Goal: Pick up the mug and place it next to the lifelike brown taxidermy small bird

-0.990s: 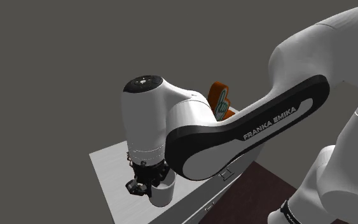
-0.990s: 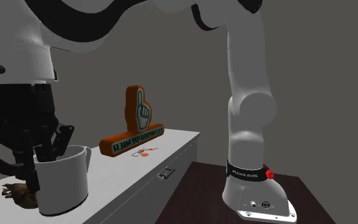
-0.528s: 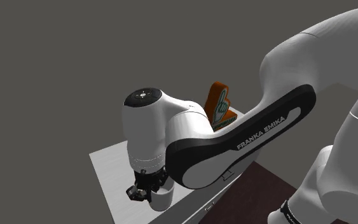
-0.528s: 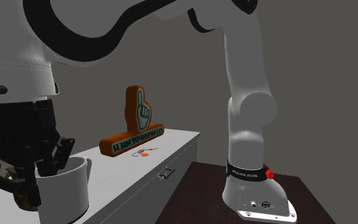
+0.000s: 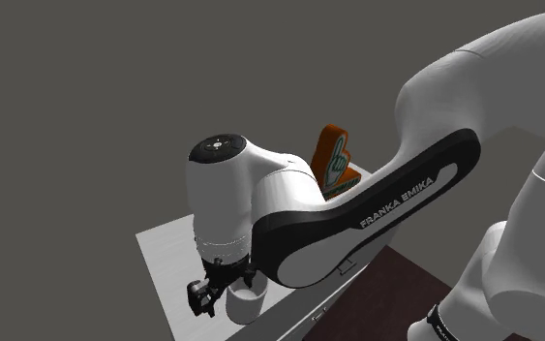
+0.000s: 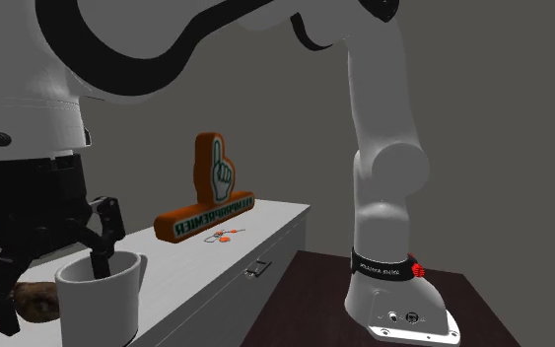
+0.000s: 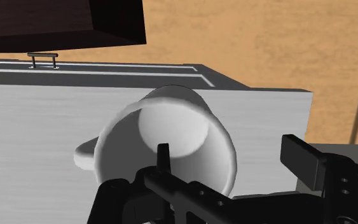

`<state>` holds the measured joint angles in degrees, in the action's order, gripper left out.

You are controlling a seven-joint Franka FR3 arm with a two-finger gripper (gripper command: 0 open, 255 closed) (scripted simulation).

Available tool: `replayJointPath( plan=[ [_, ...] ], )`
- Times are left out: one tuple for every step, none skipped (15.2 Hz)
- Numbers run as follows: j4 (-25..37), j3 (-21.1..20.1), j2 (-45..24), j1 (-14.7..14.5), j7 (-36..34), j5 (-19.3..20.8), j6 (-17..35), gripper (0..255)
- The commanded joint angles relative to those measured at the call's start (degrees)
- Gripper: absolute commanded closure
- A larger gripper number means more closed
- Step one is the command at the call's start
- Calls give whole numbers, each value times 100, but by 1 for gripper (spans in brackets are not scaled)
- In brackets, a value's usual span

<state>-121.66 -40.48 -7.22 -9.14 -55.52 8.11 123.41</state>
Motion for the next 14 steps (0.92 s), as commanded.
replayJointPath(
  plan=[
    [0,0,0,0,0,0,0,0],
    [0,0,0,0,0,0,0,0],
    [99,-19,107,16,67,-96,-175,0],
    [207,-35,205,30,127,-181,-354,0],
    [324,-45,293,41,180,-257,-535,0],
    [422,-50,357,47,218,-311,-678,0],
    [422,-49,357,46,218,-311,-678,0],
    [422,-48,357,45,218,-311,-678,0],
    [422,-48,357,45,218,-311,-678,0],
    [422,-48,357,45,218,-311,-678,0],
    [422,-48,357,45,218,-311,-678,0],
    [422,-48,357,45,218,-311,-678,0],
    [422,-48,357,45,218,-311,-678,0],
    [422,-48,357,45,218,-311,-678,0]
  ],
)
